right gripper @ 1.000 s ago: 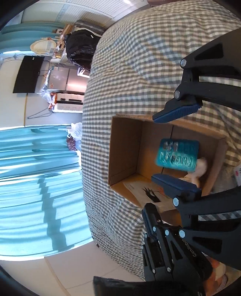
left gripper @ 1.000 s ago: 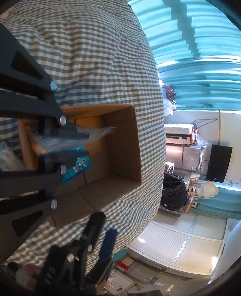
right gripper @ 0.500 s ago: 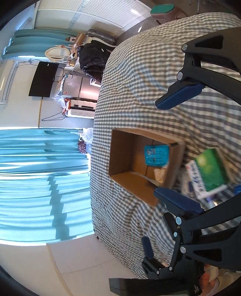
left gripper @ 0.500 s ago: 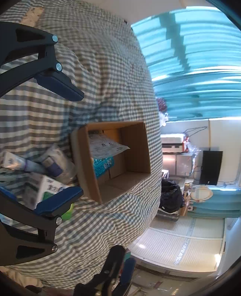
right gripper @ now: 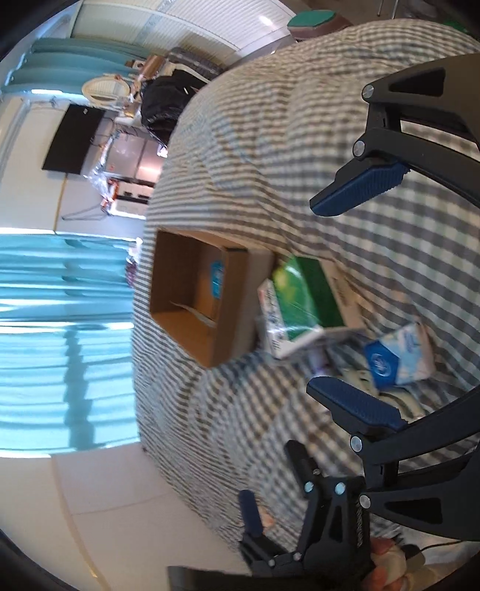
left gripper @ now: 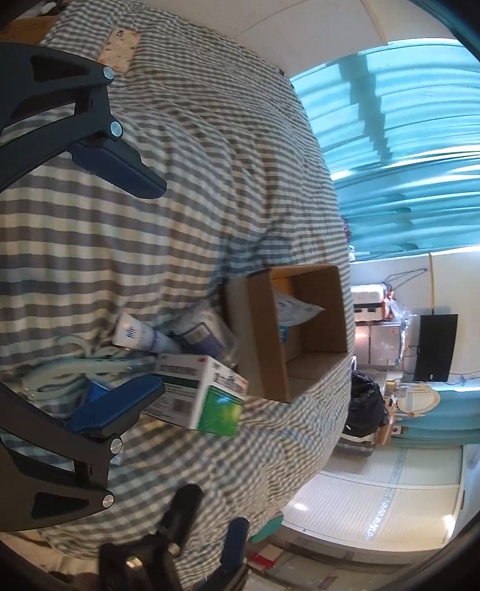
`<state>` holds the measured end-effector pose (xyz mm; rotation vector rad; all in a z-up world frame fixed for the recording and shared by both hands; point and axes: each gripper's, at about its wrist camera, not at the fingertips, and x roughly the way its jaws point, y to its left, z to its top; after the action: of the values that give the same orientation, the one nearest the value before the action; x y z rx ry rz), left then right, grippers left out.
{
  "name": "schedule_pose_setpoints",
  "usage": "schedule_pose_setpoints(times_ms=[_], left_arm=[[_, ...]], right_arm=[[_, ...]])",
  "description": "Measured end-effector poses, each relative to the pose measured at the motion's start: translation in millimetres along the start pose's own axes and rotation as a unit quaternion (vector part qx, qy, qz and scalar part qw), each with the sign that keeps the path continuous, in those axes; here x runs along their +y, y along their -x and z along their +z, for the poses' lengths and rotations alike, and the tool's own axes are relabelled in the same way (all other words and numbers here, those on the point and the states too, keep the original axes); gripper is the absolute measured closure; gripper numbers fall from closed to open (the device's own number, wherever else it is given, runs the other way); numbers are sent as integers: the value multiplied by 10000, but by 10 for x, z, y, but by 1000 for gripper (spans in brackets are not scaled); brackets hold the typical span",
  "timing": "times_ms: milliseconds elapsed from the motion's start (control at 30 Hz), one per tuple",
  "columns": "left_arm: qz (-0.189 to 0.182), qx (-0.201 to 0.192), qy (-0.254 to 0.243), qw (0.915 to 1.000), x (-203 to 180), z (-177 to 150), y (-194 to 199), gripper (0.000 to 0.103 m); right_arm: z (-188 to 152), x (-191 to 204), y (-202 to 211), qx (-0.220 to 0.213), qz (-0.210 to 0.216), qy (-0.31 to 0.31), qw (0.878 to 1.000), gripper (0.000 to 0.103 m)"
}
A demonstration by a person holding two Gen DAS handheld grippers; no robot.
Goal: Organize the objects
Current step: 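Grasp the white cable with the left gripper while the right gripper grasps the blue tissue pack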
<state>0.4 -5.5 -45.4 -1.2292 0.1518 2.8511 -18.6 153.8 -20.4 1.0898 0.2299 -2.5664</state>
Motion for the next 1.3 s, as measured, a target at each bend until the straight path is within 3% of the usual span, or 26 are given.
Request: schedule_pose_setpoints(times_ms=[167, 700, 767, 800, 967, 1133, 1300], left_arm=[[60, 55, 45, 10000, 93, -111, -50, 4], [28, 552, 226, 9982, 202, -324, -382, 4], [43, 589, 223, 9980, 209, -333, -393, 4], [87, 606, 217, 9979, 211, -340, -395, 4], [194, 660, 116, 9976, 147, -383, -391, 4], [82, 700, -27, 9975, -79, -429, -397, 4], [-312, 839, -283, 9956, -430, -528, -489, 4]], right_arm=[[-194, 155, -233, 319, 273, -1, 9991, 14], [-534, 407, -806, 1254, 495, 475, 9897, 14], [-604, 459, -843, 1375, 516, 646, 9870, 27], [-632, 464, -852, 1424, 586, 681, 9857, 38], [-590, 386, -704, 1221, 617, 571, 9890, 43], [-430, 156, -388, 775, 230, 451, 9957, 43], [-384, -75, -272, 597, 51, 244, 9979, 43]])
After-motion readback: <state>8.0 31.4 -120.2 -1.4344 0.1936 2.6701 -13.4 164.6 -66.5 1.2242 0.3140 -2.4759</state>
